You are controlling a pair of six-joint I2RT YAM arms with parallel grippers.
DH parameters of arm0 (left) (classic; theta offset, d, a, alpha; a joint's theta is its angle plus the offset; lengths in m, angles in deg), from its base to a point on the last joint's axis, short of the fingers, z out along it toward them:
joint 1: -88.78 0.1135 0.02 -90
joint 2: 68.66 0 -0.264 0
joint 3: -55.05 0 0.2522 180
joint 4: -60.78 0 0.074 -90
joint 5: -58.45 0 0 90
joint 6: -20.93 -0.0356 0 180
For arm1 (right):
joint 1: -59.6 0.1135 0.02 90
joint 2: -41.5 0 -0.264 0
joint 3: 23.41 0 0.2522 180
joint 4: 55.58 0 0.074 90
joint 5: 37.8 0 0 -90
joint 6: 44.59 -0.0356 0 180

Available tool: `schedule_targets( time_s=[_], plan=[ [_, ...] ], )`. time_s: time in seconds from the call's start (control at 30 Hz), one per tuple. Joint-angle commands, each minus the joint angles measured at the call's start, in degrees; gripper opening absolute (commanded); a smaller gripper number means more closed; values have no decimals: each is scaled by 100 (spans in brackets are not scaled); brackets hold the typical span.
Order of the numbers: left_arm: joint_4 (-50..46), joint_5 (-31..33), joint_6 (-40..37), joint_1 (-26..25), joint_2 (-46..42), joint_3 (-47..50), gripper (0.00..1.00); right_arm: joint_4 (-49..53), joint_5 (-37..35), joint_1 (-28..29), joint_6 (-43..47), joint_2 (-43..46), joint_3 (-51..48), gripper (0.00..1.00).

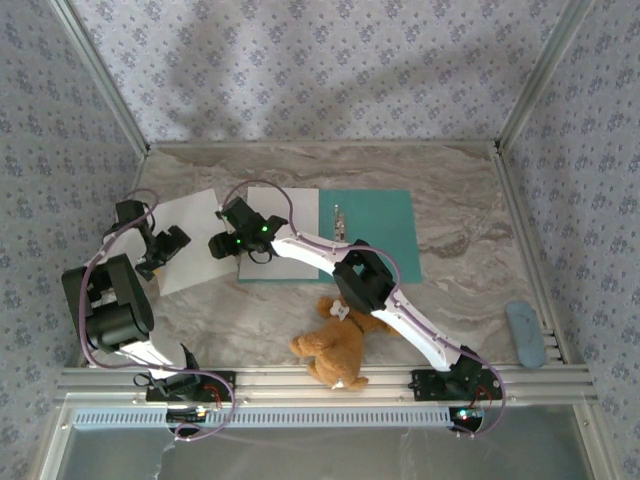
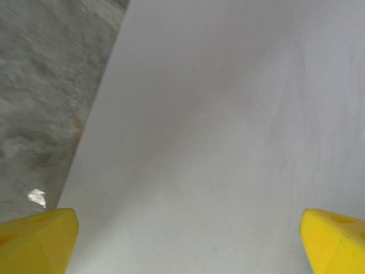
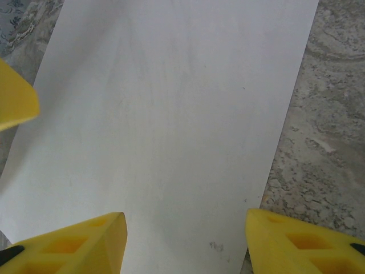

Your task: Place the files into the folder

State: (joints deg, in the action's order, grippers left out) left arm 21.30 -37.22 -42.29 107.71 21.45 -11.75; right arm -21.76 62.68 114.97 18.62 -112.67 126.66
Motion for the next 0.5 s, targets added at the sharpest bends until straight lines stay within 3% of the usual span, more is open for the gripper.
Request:
schedule_targets(
  time_s=[0.0,0.17,0.47],
  plan=[
    [-91,316,-79,-11,-221,37,99,491,340,87,-207,-5,-190,59],
    [-165,563,-86,-1,16,-17,99,481,369,78,-230,1,-190,59],
    [83,155,-15,-3,470,96,100,456,394,77,-260,8,-205,59]
  ],
)
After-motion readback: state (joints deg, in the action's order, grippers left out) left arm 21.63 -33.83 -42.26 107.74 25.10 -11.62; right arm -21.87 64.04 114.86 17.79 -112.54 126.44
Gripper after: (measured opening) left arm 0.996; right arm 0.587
